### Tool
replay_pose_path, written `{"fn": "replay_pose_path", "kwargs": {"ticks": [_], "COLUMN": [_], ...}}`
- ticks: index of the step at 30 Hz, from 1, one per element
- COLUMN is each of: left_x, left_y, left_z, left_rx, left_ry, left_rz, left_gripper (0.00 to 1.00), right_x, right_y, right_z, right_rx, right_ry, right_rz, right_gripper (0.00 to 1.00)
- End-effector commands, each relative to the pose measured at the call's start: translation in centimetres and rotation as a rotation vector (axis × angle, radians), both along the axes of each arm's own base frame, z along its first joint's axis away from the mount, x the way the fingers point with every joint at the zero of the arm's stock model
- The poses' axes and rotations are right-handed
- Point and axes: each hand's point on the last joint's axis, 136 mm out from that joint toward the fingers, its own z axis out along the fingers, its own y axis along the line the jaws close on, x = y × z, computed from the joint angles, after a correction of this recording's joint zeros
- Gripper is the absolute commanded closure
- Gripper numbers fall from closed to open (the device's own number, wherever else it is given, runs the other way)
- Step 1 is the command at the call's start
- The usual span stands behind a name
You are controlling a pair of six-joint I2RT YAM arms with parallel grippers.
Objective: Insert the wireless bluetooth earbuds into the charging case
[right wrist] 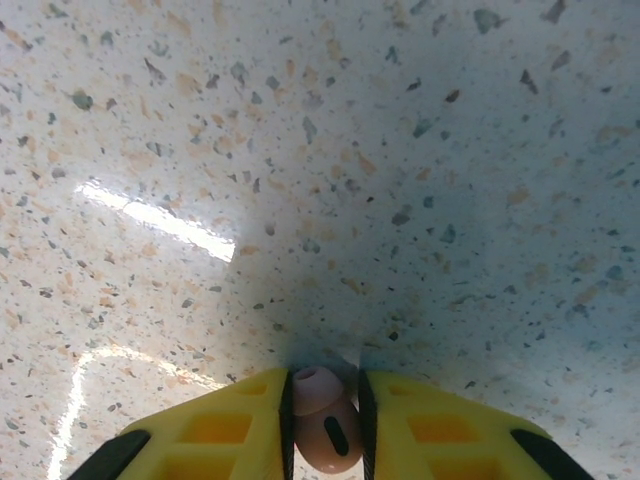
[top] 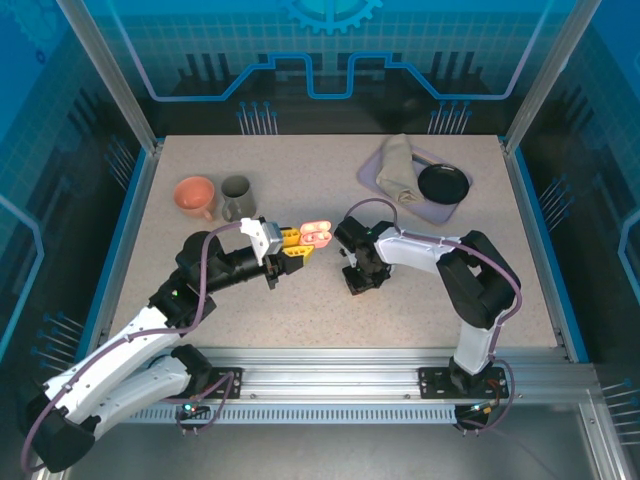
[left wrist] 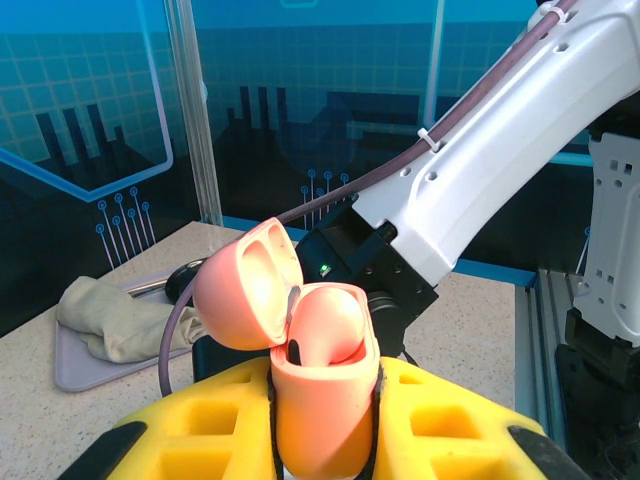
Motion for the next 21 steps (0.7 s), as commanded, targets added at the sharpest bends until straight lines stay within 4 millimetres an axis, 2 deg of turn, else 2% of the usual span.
{"fn": "replay_pose_path", "kwargs": {"ticks": [1, 14, 17, 21], "left_x": [-0.2, 0.3, 0.5, 0.6], "left_y": [0.0, -0.4, -0.5, -0.9], "left_z": [0.8, 0.3, 0.3, 0.3], "left_rx": [0.000, -0.025, -0.038, -0.049], "left_ry": [-0.035, 0.011, 0.031, 0.057], "left_rz": [-0.001, -0.004, -0.006, -0.018], "left_gripper": [1.00, 1.00, 1.00, 1.00], "right_x": [-0.9, 0.2, 0.8, 1.5], "right_y": [0.4, -0.7, -1.3, -2.5], "right_z": [-0.1, 3.1, 4.8, 8.5], "right_rx": [0.035, 0.059, 0.063, 0.074], "right_ry": [0.025, -0.127, -0.204, -0.358], "right_rz": [-0.003, 0.043, 0.052, 0.071], "right_gripper": [0.77, 0.79, 0.79, 0.79]}}
